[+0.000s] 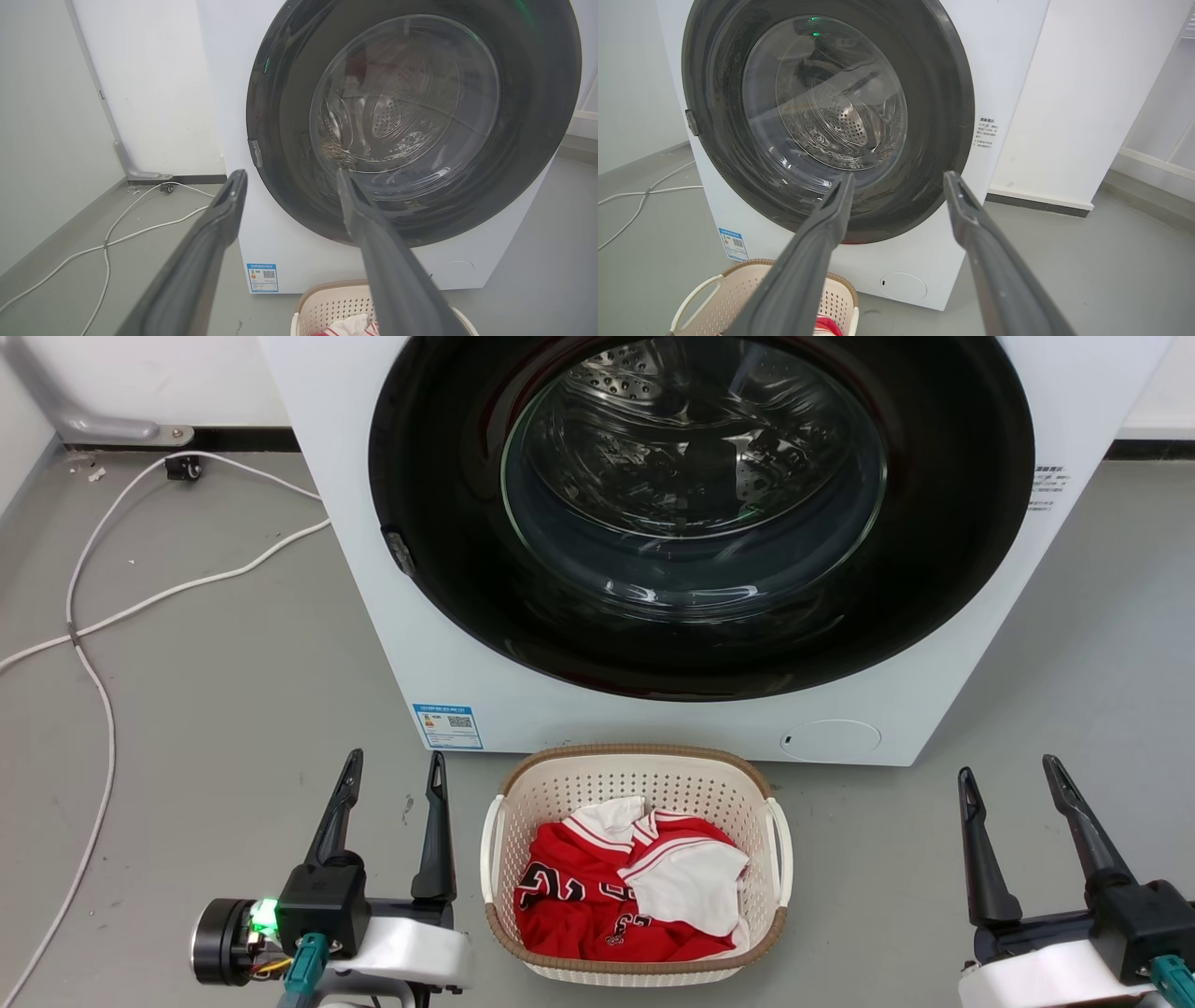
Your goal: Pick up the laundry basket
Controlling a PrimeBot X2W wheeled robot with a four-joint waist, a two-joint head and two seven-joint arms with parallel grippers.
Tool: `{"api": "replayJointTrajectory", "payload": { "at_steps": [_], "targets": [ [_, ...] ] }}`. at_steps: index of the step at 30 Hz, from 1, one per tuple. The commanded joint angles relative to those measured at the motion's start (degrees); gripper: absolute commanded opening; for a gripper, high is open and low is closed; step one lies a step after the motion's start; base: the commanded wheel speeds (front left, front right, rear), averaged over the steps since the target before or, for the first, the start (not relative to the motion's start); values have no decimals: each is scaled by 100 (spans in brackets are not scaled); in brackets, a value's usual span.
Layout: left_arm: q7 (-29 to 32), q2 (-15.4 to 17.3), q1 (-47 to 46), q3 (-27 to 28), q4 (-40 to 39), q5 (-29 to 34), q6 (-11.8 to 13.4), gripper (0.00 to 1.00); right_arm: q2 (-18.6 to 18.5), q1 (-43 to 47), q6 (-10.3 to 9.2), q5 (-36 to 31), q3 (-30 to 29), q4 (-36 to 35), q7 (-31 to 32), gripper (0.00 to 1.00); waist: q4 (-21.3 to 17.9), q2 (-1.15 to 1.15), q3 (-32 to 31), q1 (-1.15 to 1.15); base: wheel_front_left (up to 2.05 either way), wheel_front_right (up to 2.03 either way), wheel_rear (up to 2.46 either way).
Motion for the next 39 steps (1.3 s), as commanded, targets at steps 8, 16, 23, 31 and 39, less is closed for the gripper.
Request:
{"api": "replayJointTrajectory", "payload": {
  "at_steps": [8, 16, 23, 31, 39],
  "targets": [
    [-18, 7, 60, 6, 18, 21, 44, 100, 9, 48, -3, -8, 12, 14, -14, 100, 6, 0, -7, 0, 0, 0, 0],
    [-18, 7, -10, 22, -2, -1, 25, 100, 9, 8, -4, 4, 25, -14, -14, 100, 10, 0, 56, 0, 0, 0, 0],
    [-17, 7, -306, 126, 54, 84, -105, 100, 9, -297, -4, -104, 148, -50, -13, 100, -6, 0, 331, 0, 0, 0, 0],
    [-17, 127, -971, 274, 505, 158, -349, 100, 9, -970, -4, -183, 370, 428, -13, 100, -71, 0, 999, 0, 0, 0, 0],
    [-17, 317, -1879, 276, 1416, 205, -626, 100, 10, -1959, -4, -355, 580, 1525, -13, 100, -194, 0, 1941, 0, 0, 0, 0]
  ]
}}
